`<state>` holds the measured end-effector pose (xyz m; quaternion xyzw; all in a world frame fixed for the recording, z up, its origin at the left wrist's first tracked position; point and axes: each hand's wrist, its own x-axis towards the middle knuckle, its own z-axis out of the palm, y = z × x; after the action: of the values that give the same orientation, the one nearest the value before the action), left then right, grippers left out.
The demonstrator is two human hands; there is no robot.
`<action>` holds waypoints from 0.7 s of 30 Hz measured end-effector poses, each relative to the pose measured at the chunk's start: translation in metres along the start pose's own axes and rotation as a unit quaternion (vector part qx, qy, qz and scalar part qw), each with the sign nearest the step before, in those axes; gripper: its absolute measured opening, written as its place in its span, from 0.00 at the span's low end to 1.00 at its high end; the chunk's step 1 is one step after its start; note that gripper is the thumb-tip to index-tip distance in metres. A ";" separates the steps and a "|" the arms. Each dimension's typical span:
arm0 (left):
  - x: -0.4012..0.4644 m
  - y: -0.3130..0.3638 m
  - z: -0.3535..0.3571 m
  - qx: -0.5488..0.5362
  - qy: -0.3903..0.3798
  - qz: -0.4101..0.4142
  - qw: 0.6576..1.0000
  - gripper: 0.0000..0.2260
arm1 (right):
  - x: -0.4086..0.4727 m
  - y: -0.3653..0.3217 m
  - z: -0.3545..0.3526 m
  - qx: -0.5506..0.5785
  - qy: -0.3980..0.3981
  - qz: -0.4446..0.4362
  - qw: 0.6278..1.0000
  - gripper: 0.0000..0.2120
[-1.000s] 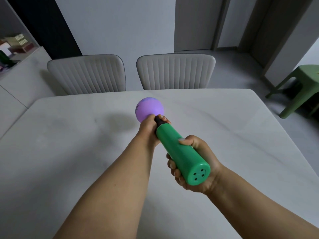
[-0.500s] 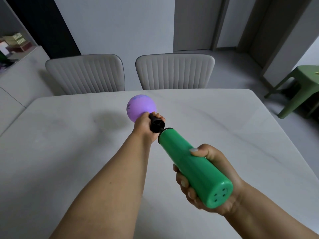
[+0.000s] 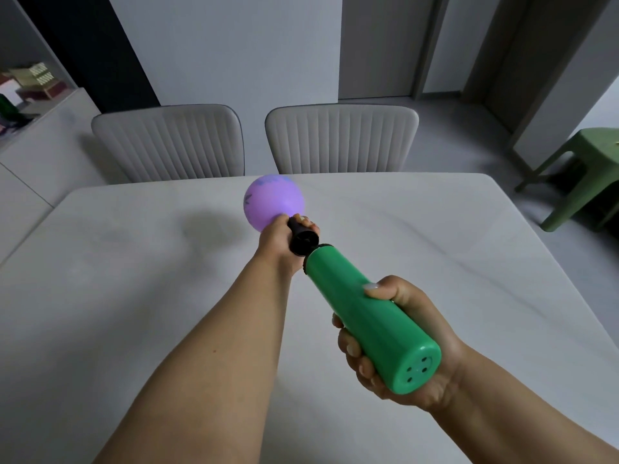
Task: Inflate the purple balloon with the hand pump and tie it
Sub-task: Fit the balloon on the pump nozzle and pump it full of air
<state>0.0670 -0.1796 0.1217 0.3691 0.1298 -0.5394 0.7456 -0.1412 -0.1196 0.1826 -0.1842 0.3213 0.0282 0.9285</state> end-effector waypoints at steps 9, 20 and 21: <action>-0.002 -0.004 0.005 -0.028 -0.002 -0.012 1.000 0.14 | -0.005 -0.006 0.002 -0.015 -0.028 0.001 0.999 0.20; -0.011 -0.008 0.009 0.008 -0.006 -0.008 1.000 0.14 | -0.003 -0.002 0.007 -0.017 0.021 -0.017 0.999 0.17; -0.009 -0.004 0.007 -0.005 -0.009 -0.002 1.000 0.14 | -0.008 0.001 0.007 -0.015 0.014 -0.014 1.000 0.17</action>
<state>0.0585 -0.1785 0.1304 0.3602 0.1269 -0.5436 0.7475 -0.1435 -0.1155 0.1915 -0.2032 0.3314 0.0178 0.9212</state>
